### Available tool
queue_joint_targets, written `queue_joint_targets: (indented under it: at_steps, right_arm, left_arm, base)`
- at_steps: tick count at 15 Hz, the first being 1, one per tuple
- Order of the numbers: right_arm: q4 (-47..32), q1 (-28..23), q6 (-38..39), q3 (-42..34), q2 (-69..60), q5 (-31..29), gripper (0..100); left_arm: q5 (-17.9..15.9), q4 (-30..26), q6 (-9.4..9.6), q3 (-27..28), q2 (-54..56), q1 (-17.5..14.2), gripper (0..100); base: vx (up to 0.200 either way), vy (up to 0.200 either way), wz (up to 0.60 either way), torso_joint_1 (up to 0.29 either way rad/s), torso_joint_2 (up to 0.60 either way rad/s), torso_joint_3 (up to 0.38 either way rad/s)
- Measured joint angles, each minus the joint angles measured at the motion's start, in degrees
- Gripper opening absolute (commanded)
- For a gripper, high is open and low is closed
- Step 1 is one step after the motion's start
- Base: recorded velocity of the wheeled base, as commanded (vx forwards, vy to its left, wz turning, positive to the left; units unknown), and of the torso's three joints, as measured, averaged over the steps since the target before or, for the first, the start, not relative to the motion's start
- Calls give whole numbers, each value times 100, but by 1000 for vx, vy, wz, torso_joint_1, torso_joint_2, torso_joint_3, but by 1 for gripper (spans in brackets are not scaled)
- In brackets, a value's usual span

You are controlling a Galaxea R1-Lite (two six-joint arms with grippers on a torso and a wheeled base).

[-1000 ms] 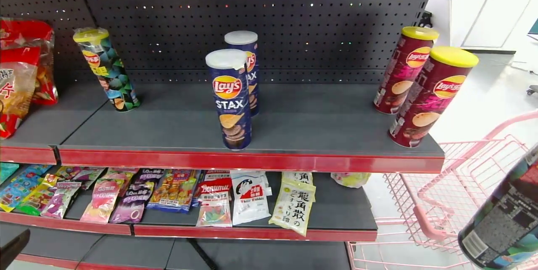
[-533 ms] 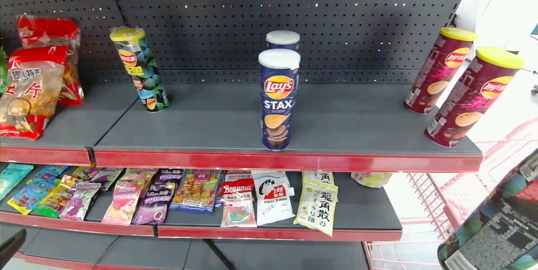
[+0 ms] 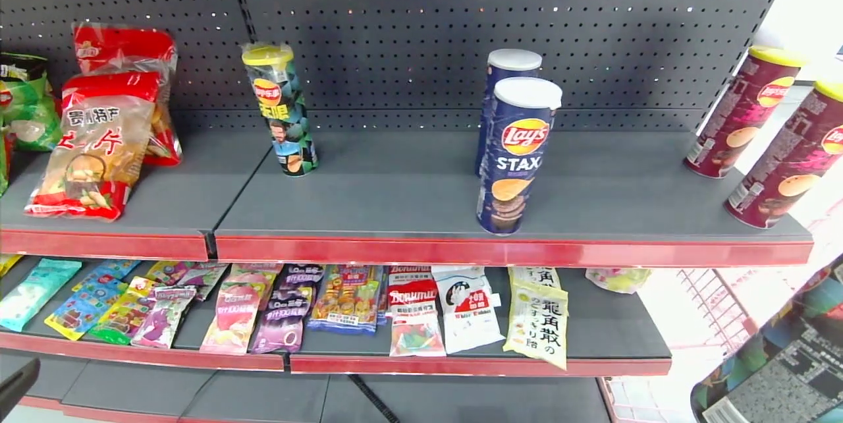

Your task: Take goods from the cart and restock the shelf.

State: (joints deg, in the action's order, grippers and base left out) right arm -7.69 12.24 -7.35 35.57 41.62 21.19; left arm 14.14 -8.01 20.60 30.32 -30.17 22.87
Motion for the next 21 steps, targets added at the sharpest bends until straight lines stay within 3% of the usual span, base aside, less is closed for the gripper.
queue_joint_targets:
  at_steps: [21]
  right_arm:
    - [-5,250,-20,-106,-254,5,0]
  left_arm:
    - [0,-1,176,-11,96,-2,100]
  base:
    - [0,200,0,3,2,1]
